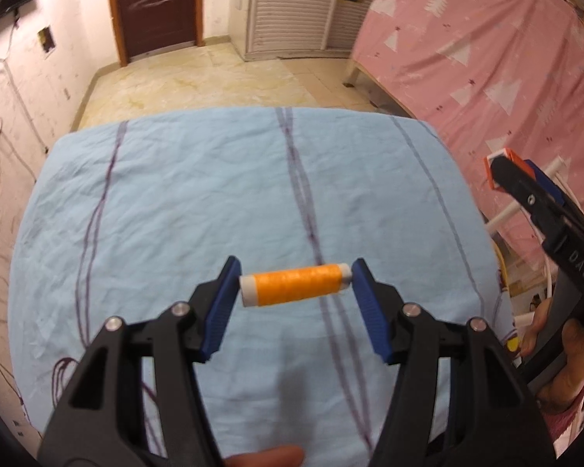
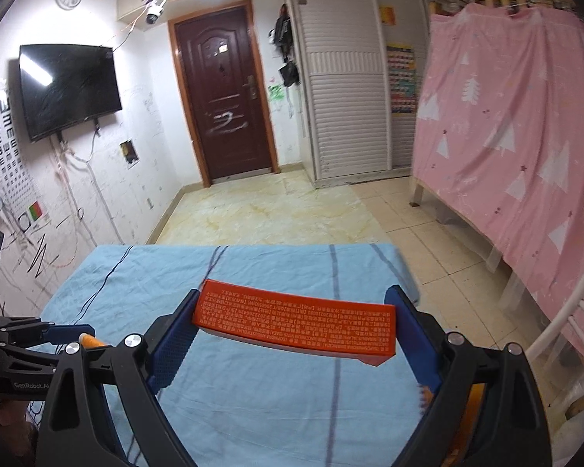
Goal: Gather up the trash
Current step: 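Carry the spool and orange box over the yellow bin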
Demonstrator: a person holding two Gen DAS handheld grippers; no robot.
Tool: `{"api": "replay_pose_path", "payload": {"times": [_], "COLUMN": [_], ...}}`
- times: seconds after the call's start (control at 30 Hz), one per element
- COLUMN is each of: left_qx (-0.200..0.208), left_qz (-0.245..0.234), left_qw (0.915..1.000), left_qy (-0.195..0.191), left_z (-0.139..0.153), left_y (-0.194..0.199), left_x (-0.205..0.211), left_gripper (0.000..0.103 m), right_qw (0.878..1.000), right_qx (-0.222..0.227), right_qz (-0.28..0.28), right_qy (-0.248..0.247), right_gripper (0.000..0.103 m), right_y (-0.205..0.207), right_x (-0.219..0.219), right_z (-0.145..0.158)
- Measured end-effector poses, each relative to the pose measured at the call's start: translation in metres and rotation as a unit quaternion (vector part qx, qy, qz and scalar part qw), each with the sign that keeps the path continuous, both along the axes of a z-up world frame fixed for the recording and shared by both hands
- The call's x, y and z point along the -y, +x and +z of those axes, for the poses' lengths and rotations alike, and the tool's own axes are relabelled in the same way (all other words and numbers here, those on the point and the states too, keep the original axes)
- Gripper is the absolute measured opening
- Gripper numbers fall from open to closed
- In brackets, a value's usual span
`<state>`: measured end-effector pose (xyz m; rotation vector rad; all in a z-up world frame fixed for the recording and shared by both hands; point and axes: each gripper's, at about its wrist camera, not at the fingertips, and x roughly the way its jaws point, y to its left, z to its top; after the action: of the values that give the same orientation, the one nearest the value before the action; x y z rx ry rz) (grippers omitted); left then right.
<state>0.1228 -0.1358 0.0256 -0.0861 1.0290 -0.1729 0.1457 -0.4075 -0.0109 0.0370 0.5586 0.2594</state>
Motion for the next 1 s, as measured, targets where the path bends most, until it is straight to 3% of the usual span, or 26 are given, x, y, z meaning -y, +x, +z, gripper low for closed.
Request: {"api": "replay_pose_path", "payload": {"times": [0.5,1.0], "left_qx": [0.019,0.013], "left_qz": [-0.106,-0.177], "left_qw": [0.9936,0.9822], "left_qy": [0.033,0.061], "left_z": [0.017,0.011], "left_y": [-0.006,-0.015], "left_x": [0.118,0.207], "left_gripper": [0.057,0.057], "right_qw": [0.991,0.983], "right_qx": [0.035,0.033], "right_qz": [-0.115,-0.154], "right_qy": [0.059,0.094], "right_gripper": [0.086,0.086], "right_y": [-0.042,-0.057], "right_x": [0.139,0.198], "right_z": [0.013,0.003]}}
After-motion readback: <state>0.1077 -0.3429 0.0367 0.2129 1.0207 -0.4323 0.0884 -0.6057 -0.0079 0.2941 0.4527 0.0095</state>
